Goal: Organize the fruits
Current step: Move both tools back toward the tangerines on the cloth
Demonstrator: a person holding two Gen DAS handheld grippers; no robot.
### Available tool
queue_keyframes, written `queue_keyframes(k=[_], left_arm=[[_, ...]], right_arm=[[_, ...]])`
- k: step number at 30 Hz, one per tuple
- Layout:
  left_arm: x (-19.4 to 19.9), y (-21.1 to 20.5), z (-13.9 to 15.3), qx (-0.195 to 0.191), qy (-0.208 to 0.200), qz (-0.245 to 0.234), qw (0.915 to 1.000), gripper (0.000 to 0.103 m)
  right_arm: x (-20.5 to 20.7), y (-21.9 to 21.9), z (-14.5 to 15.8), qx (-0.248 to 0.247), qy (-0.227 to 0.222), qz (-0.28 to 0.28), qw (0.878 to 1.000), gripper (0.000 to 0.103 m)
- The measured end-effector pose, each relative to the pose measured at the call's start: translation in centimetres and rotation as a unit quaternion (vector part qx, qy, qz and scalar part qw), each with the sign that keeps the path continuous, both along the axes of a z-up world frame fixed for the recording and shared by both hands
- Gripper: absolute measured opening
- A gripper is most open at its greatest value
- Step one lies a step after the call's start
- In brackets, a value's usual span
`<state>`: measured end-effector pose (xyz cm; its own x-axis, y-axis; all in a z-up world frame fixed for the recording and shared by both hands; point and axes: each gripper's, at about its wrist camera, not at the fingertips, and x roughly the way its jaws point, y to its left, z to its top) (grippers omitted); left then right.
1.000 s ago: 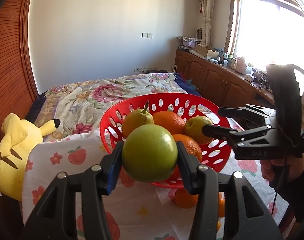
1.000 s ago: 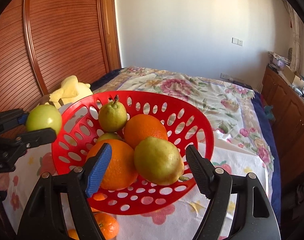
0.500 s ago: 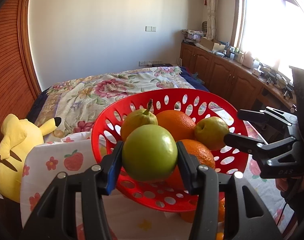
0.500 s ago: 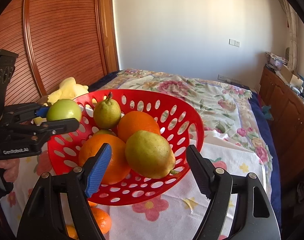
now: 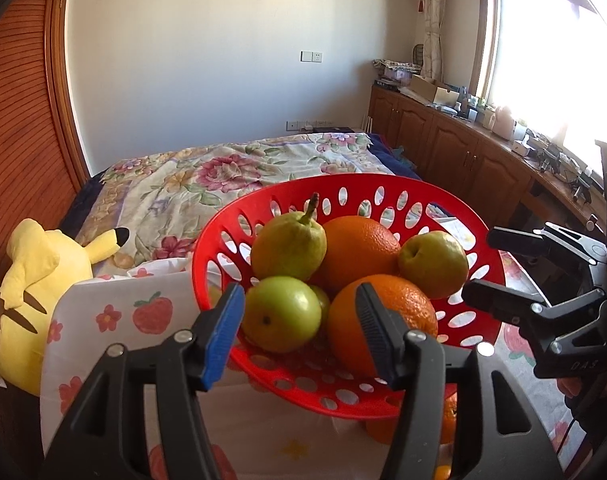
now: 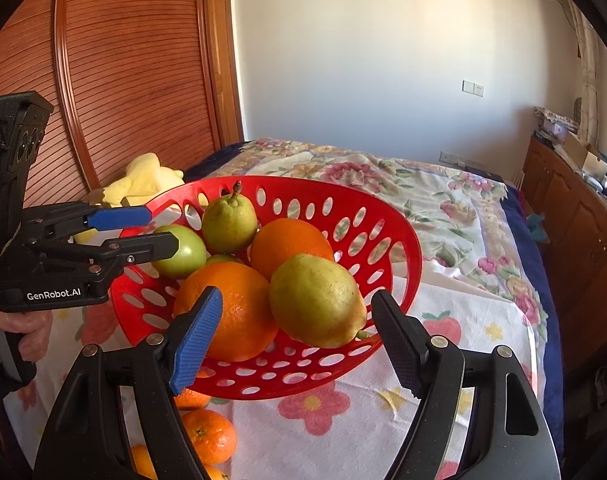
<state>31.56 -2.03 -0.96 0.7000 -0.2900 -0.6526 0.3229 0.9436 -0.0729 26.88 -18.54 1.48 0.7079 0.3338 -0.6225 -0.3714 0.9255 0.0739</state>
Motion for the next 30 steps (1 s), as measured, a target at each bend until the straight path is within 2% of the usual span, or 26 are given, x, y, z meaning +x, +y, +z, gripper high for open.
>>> queue_keyframes(k=[11, 14, 28, 30], left_arm=[[-5.6, 0.7, 0.4, -0.020, -0.015, -0.007, 0.9996, 0.059], [-7.7, 0.4, 0.1, -0.015, -0.021, -0.012, 0.9996, 0.060], [-14.3, -1.2, -4.2, 0.004, -0.004, -0.028, 0.9996, 0.060], [-14.9, -1.3, -4.6, 0.007, -0.005, -0.028, 0.9996, 0.060]], right_arm=[[-3.5, -0.8, 1.0, 0.014, -0.008, -0.013, 1.000, 0.079], [-5.1, -0.9, 0.9, 0.016, -0.001, -0.015, 1.000, 0.079], [-11.2, -0.5, -2.1, 0.021, 0.034, -0.027, 0.999, 0.079], [-11.7, -0.4, -2.6, 0.021, 0.037, -0.028, 0.999, 0.076]])
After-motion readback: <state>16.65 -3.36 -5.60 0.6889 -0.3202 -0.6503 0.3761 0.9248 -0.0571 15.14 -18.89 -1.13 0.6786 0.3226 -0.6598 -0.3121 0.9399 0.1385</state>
